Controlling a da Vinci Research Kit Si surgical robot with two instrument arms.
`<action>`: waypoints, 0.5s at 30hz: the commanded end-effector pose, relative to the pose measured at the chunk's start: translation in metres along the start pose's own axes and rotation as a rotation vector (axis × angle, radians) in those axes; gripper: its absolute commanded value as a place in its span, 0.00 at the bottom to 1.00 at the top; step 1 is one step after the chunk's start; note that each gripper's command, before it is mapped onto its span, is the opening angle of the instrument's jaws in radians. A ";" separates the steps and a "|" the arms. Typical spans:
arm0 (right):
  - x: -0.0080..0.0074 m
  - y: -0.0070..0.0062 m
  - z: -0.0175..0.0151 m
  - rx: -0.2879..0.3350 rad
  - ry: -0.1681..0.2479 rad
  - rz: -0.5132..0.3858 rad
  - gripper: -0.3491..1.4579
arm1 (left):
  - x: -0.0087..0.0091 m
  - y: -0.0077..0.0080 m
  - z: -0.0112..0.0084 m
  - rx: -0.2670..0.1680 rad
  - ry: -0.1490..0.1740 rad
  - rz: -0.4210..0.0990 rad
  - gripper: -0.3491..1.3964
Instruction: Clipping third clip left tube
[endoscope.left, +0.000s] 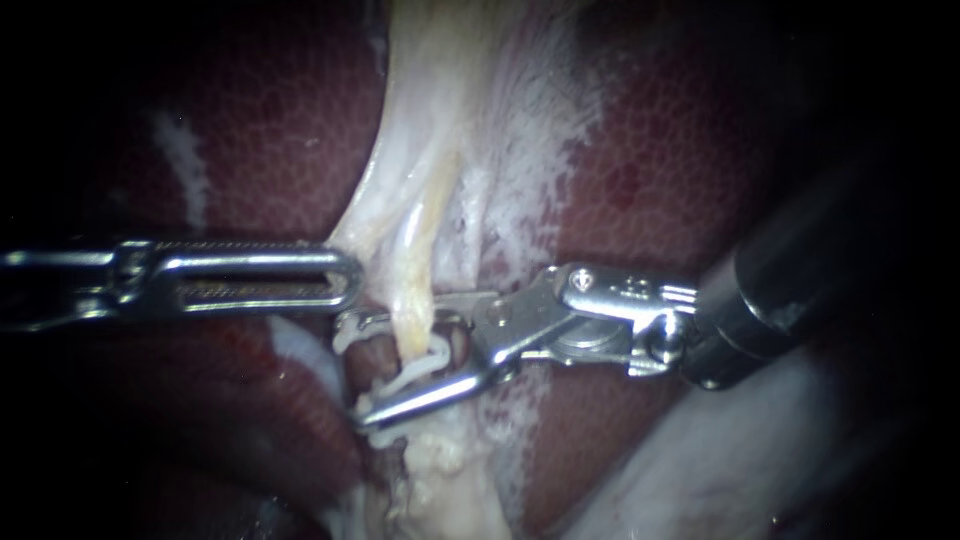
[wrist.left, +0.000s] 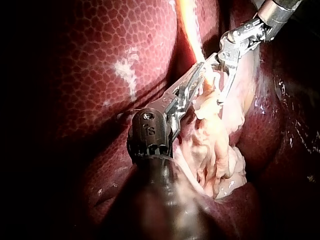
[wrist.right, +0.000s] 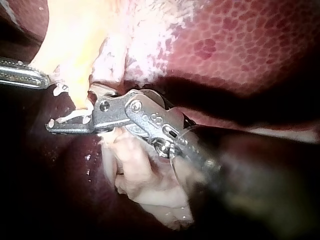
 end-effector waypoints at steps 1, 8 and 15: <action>0.0001 0.0000 -0.0002 0.001 0.000 -0.003 0.50 | 0.0000 0.0000 0.0000 0.000 0.000 0.000 0.00; 0.0005 0.0003 -0.0010 -0.009 0.001 -0.023 0.42 | 0.0000 0.0000 0.0000 0.000 0.000 0.000 0.00; -0.0002 0.0020 -0.0021 -0.008 0.001 -0.018 0.00 | 0.0001 0.0000 0.0001 -0.001 0.000 0.001 0.00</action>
